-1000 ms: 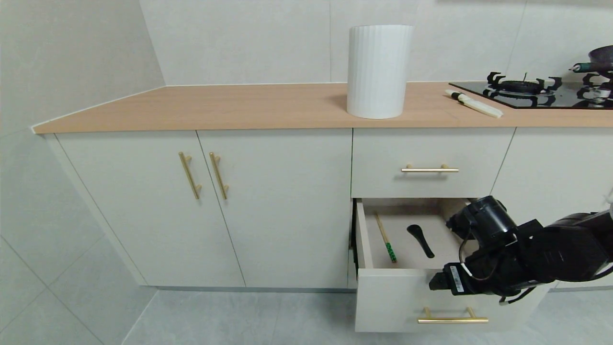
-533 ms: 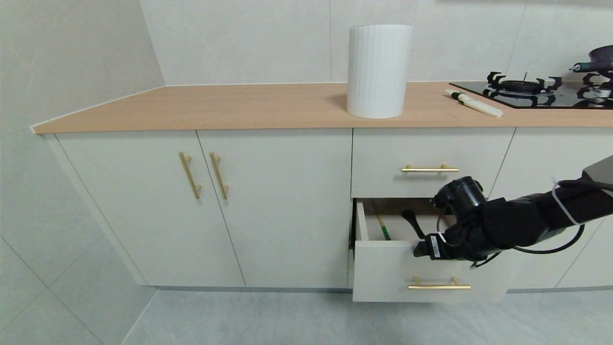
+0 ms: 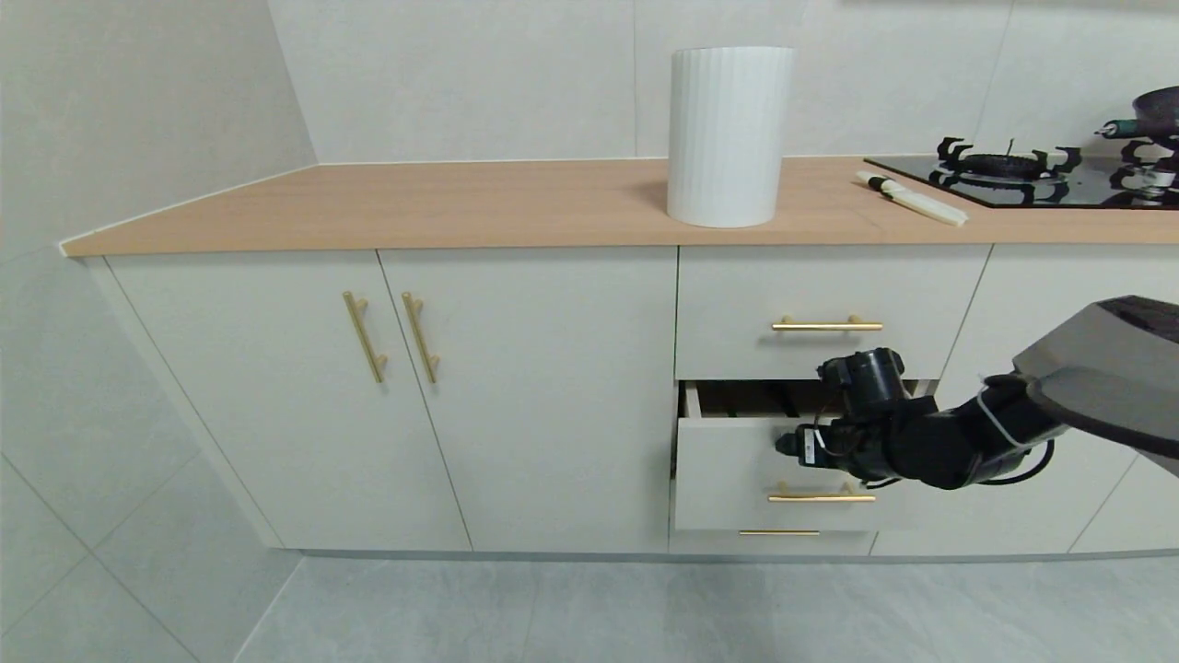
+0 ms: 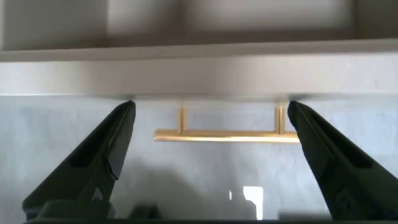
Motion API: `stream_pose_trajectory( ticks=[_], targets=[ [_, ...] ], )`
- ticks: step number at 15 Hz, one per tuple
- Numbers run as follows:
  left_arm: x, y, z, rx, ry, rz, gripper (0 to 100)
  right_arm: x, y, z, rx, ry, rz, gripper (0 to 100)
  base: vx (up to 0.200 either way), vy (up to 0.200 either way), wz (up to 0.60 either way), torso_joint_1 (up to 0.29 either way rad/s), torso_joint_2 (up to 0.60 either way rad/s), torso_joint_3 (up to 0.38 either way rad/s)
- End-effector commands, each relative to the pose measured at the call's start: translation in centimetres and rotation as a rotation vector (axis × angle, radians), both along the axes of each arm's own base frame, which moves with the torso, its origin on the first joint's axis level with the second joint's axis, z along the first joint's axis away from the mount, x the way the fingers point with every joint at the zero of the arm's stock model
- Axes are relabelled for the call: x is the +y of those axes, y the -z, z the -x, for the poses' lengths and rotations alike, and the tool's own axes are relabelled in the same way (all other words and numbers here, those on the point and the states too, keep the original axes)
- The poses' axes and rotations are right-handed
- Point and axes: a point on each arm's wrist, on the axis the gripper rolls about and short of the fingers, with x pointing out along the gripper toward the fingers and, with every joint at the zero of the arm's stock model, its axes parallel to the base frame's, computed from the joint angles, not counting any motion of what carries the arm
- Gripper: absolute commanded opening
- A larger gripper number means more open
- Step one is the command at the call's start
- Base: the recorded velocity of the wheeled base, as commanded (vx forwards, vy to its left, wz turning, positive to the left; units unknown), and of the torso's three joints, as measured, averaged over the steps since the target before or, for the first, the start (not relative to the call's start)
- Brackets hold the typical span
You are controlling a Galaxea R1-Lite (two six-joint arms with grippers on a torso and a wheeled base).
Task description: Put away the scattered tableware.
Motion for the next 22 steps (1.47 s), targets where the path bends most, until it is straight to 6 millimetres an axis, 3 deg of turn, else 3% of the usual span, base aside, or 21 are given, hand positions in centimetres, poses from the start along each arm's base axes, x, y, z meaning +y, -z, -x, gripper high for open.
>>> stream_pose_trajectory(
  ticks=[1,8,13,22],
  targets=[
    [0.0,0.0,0.0,0.000,-0.002,0.000,100,-0.1,2.5,-0.5,0.023,0.017,0.016,100,0.000,0.000,0.00,0.000,0.00,0.000],
    [0.0,0.0,0.0,0.000,0.000,0.000,100,0.1,4.3,-2.6,-0.170,0.081,0.001,100,0.000,0.000,0.00,0.000,0.00,0.000],
    [0.0,0.0,0.0,0.000,0.000,0.000,100,-0.7,4.4,-4.7,-0.230,0.184,-0.006,100,0.000,0.000,0.00,0.000,0.00,0.000],
    [0.0,0.0,0.0,0.000,0.000,0.000,100,-1.2,3.6,-6.3,-0.288,0.246,-0.059,100,0.000,0.000,0.00,0.000,0.00,0.000]
  ],
)
